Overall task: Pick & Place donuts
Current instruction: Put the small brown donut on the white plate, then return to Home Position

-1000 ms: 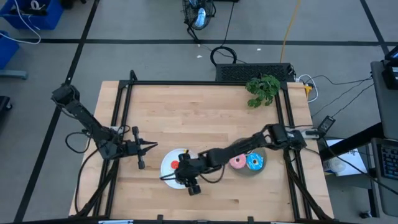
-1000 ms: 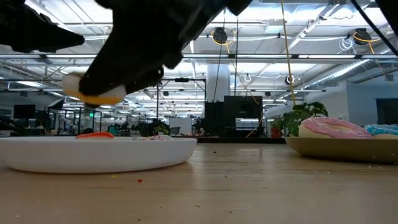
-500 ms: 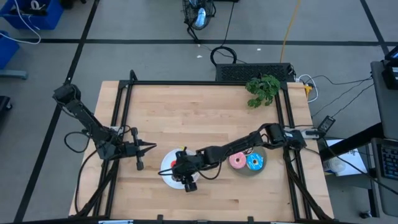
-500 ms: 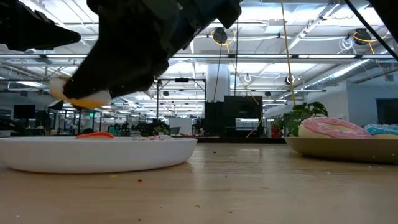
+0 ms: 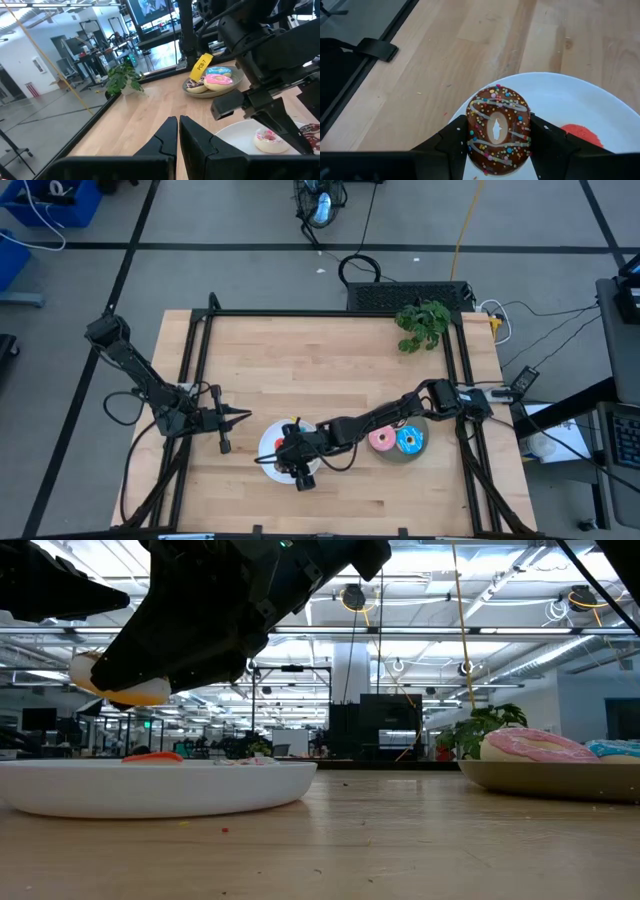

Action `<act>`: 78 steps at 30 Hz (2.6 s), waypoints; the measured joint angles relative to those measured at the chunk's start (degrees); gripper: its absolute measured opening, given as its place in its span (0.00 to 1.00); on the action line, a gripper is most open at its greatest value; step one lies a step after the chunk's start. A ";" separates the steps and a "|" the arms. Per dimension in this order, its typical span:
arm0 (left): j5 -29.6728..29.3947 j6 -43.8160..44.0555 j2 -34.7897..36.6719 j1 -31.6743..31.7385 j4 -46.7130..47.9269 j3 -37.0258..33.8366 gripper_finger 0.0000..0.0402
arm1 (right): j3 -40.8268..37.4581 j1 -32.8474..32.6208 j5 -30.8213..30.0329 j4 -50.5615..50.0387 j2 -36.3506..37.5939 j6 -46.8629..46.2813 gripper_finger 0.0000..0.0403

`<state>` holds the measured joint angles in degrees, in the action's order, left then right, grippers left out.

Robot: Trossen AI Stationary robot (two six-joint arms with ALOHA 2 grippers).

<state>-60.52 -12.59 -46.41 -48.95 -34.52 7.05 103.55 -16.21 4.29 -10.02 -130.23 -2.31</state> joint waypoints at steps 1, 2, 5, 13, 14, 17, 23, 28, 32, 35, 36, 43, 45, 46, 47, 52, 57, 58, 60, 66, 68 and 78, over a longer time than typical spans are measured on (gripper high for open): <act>0.00 0.01 0.00 0.00 0.00 0.01 0.06 | 0.00 0.00 0.00 -0.01 0.00 0.00 0.42; -0.01 0.01 0.00 0.00 0.00 0.02 0.06 | 0.00 0.00 0.00 -0.04 0.00 0.00 0.42; 0.00 0.01 0.00 0.00 0.00 0.00 0.06 | 0.00 0.00 0.00 -0.02 0.00 0.00 0.42; 0.00 0.01 0.00 0.00 0.00 0.01 0.06 | 0.00 -0.02 0.00 -0.04 0.00 -0.42 0.42; 0.00 0.01 0.00 0.00 0.00 0.00 0.06 | -0.08 -0.02 0.00 0.02 0.00 -0.90 0.42; 0.00 0.01 0.00 0.00 0.00 0.02 0.06 | -2.11 -0.02 0.00 1.95 0.11 -1.51 0.42; 0.00 0.00 0.00 0.00 -0.04 0.01 0.06 | -6.82 0.49 0.02 6.65 0.00 -1.56 0.42; 0.00 -0.01 0.00 0.00 -0.13 0.00 0.06 | -8.24 1.22 -0.02 9.29 0.00 -6.49 0.42; 0.01 -0.01 0.00 0.00 -0.24 0.01 0.06 | -8.24 1.24 -1.44 8.36 0.02 -8.96 0.42; 0.02 -0.04 0.00 0.00 -0.26 0.01 0.06 | -8.24 1.09 -1.63 7.93 0.02 -9.01 0.42; 0.03 -0.12 0.00 0.00 -0.26 0.02 0.06 | -8.24 1.05 -1.51 8.08 0.02 -8.96 0.42; 0.03 -0.27 -0.02 0.00 -0.24 0.02 0.06 | -8.20 0.83 -1.33 8.79 -1.64 -6.89 0.42; 0.03 -0.27 0.00 0.00 -0.24 0.02 0.06 | -8.21 0.83 -1.31 9.25 -2.15 -6.85 0.42; 0.03 -0.28 -0.01 0.00 -0.22 0.02 0.06 | -8.16 0.83 -1.27 9.71 -2.49 -6.86 0.42; 0.03 -0.30 -0.01 0.00 -0.24 0.02 0.06 | -8.15 0.83 -1.22 10.14 -2.65 -6.83 0.42; 0.03 -0.30 -0.02 0.00 -0.19 0.02 0.06 | -8.15 0.86 -1.19 10.35 -2.71 -5.39 0.42; 0.03 -0.28 -0.01 0.00 -0.04 0.01 0.06 | -8.15 0.87 0.66 10.67 -2.62 -5.42 0.48; 0.03 -0.29 -0.02 0.01 -0.04 0.01 0.06 | -8.15 0.85 0.66 10.64 -2.60 -5.46 0.51; 0.03 -0.29 -0.01 0.00 -0.04 0.02 0.06 | -8.15 0.83 0.63 10.67 -2.58 -5.48 0.57; 0.03 -0.49 -0.02 0.00 -0.04 0.02 0.06 | -8.15 0.83 0.39 10.72 -2.58 -5.99 0.74; 0.03 -0.50 -0.02 0.00 -0.04 0.02 0.06 | -7.57 0.83 0.33 10.17 -2.57 -6.00 0.76; 0.03 -0.73 -0.01 0.00 -0.02 0.02 0.06 | -5.33 0.96 0.13 4.52 1.59 -4.07 0.77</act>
<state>-60.49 -13.32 -46.42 -48.95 -34.54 7.07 98.21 -15.25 4.43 -5.50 -128.65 -6.37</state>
